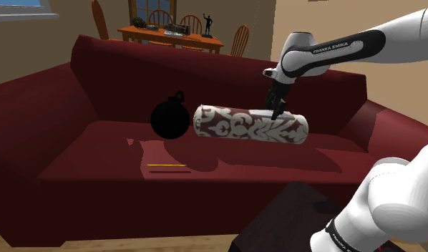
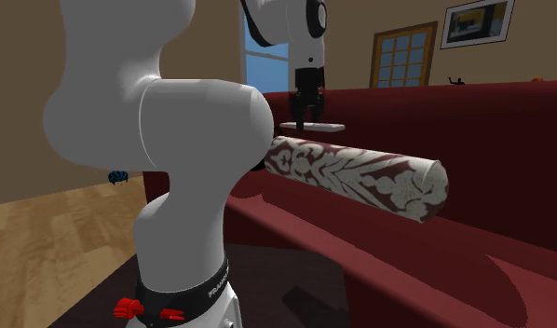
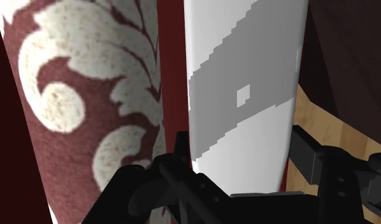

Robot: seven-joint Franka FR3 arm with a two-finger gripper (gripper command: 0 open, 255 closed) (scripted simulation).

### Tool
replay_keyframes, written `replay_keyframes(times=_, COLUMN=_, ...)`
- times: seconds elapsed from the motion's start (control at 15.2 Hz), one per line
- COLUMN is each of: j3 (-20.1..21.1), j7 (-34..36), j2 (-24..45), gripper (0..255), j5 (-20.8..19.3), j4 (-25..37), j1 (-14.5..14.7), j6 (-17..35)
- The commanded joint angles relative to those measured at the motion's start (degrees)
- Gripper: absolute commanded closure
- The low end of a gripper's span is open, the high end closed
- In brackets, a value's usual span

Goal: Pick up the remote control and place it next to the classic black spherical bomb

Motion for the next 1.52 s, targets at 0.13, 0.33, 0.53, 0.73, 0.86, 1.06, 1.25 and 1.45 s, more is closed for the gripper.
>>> replay_keyframes(times=0.13, j3=0.4, j7=0.2, j2=-0.8, gripper=255, j5=0.0, j4=2.4, j1=0.1, j6=-3.2)
replay_keyframes(times=0.33, j3=1.3, j7=1.4, j2=-0.4, gripper=255, j5=0.4, j4=3.7, j1=0.8, j6=-4.2)
replay_keyframes(times=0.53, j3=3.5, j7=4.8, j2=1.9, gripper=255, j5=1.7, j4=5.7, j1=2.6, j6=-4.2)
replay_keyframes(times=0.73, j3=5.6, j7=7.9, j2=4.7, gripper=255, j5=3.0, j4=8.3, j1=4.5, j6=-4.4)
replay_keyframes(times=0.86, j3=6.9, j7=9.9, j2=6.7, gripper=255, j5=3.9, j4=10.3, j1=5.6, j6=-4.6)
replay_keyframes(times=1.06, j3=8.7, j7=12.8, j2=10.1, gripper=255, j5=5.0, j4=13.9, j1=7.3, j6=-5.0)
replay_keyframes(times=1.25, j3=10.4, j7=15.6, j2=13.7, gripper=255, j5=6.0, j4=18.1, j1=8.9, j6=-5.7)
replay_keyframes(times=1.45, j3=11.9, j7=18.3, j2=17.8, gripper=255, j5=6.9, j4=22.9, j1=10.3, j6=-6.7)
